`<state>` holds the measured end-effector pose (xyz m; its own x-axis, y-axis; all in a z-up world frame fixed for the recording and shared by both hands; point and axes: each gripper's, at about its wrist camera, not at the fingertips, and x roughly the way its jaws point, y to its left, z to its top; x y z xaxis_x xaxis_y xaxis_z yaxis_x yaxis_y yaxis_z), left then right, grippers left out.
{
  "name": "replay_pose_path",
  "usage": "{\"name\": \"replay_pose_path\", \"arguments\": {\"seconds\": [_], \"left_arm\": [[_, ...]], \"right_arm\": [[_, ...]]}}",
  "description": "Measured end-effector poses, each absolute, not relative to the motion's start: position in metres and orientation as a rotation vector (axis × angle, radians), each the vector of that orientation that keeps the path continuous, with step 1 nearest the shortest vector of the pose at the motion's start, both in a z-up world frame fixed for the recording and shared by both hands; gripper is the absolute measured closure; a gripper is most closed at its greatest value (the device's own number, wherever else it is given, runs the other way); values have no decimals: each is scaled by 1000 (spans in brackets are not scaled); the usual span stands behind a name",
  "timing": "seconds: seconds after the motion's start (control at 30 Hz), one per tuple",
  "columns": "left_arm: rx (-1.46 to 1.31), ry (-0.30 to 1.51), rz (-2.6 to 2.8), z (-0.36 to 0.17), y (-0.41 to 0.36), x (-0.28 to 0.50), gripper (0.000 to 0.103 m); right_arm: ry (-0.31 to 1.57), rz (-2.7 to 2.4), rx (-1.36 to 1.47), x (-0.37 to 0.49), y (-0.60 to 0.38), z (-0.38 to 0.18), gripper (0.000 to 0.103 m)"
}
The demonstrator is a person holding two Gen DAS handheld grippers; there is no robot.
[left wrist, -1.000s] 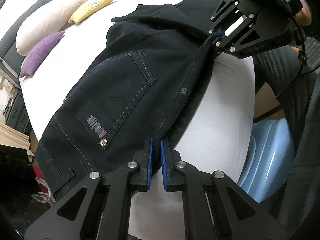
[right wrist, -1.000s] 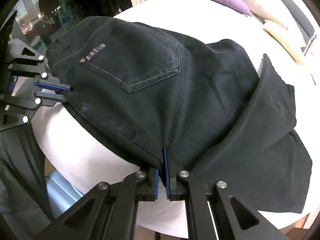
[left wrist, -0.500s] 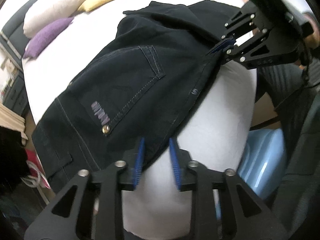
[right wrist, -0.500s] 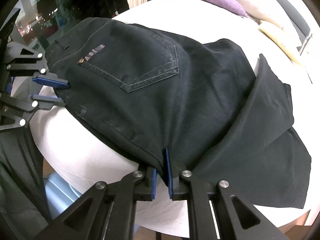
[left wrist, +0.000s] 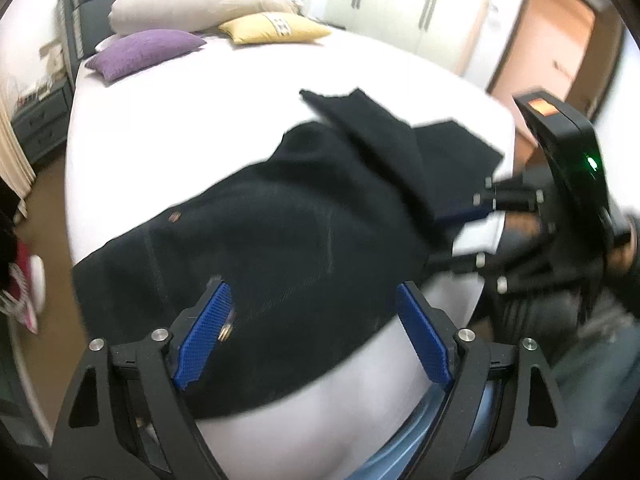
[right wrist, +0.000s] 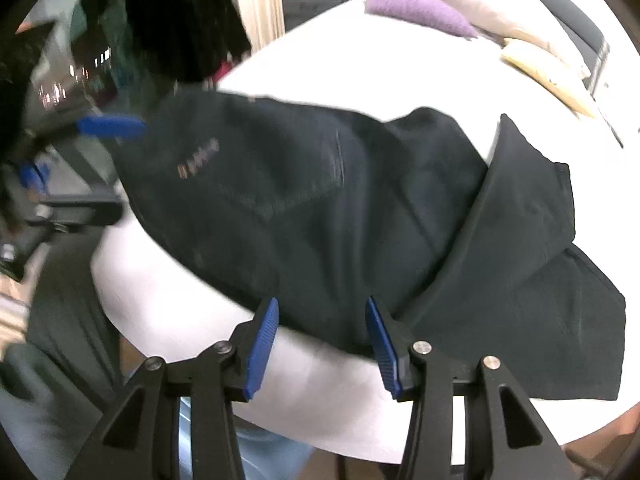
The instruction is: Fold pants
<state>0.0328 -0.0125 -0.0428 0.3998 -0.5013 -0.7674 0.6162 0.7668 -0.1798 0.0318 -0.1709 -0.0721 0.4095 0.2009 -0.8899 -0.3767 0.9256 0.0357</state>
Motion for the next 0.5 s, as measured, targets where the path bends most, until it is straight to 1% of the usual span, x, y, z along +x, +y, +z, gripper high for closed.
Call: {"name": "replay_pose_path", "arguments": {"seconds": [0.1, 0.13, 0.17, 0.2, 0.23, 0.27, 0.37, 0.43, 0.5], "left_arm": [[52, 949, -696, -57, -28, 57, 33], [16, 987, -672, -69, -32, 68, 43], [4, 1016, -660, -78, -34, 75, 48], [3, 1051, -650, -89, -37, 79, 49], [31, 1100, -620, -108, -41, 83, 55], [50, 1121, -600, -118, -42, 84, 63], [64, 1112, -599, -126, -37, 80, 63], [60, 1115, -581, -121, -33, 80, 64], [46, 1089, -566, -108, -28, 81, 65]], "right_arm": [[1086, 357, -111, 45, -178, -79, 54], [1091, 370, -79, 48, -179, -83, 54], [1118, 382, -32, 55, -184, -95, 54], [1145, 367, -24, 57, -186, -104, 55], [1169, 346, -33, 57, -187, -113, 55], [1186, 325, -48, 56, -191, -123, 58], [1137, 317, -64, 40, -203, -124, 59], [1135, 306, -61, 34, -212, -120, 59], [1139, 303, -30, 30, -216, -111, 61]]}}
